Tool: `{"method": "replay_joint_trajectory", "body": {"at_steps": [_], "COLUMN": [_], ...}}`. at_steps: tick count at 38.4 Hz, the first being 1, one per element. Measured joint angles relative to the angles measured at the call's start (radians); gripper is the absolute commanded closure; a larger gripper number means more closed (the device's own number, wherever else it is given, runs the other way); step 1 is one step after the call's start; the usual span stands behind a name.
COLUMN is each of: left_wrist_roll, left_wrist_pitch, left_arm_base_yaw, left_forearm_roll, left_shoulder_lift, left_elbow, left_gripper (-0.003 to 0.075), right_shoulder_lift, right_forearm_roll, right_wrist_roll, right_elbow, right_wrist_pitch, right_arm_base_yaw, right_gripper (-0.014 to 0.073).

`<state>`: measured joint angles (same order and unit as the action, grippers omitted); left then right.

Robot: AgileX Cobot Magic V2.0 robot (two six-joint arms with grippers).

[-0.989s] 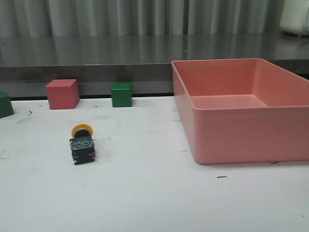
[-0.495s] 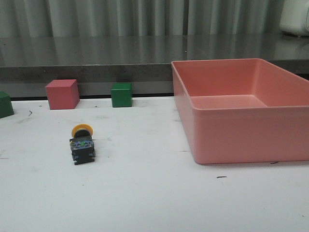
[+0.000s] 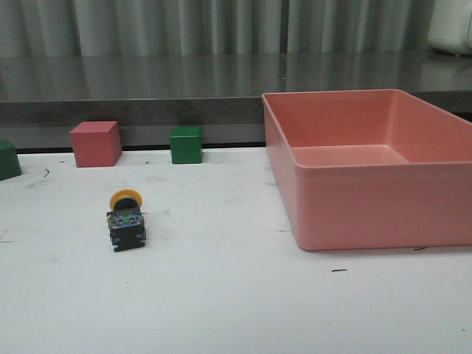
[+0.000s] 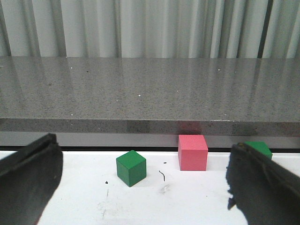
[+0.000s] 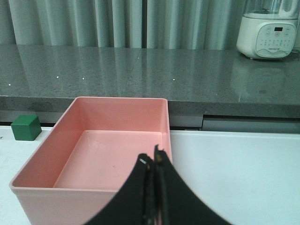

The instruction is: Place and stand button with both arms

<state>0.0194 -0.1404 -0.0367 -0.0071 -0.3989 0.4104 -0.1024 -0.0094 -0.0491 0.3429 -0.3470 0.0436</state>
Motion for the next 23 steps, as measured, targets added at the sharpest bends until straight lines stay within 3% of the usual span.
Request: {"method": "replay_joint_trajectory", "body": {"at_steps": [16, 23], "left_wrist_roll": [0.0, 0.0], "left_wrist_pitch": [0.0, -0.034], "left_arm_base_yaw": [0.002, 0.069], "left_forearm_roll": [0.0, 0.0], "left_shoulder_lift": [-0.009, -0.105], "left_elbow": [0.001, 0.043], "left_gripper": [0.0041, 0.0041], "right_shoulder_lift": [0.0, 0.0], "right_forearm_roll": [-0.002, -0.002], "right_wrist_roll": [0.002, 0.002], "right_elbow": [-0.004, -0.004], "right_wrist_pitch": [0.002, 0.004], "right_arm_base_yaw": [0.0, 0.0], "right_gripper": [0.0664, 0.0664]}}
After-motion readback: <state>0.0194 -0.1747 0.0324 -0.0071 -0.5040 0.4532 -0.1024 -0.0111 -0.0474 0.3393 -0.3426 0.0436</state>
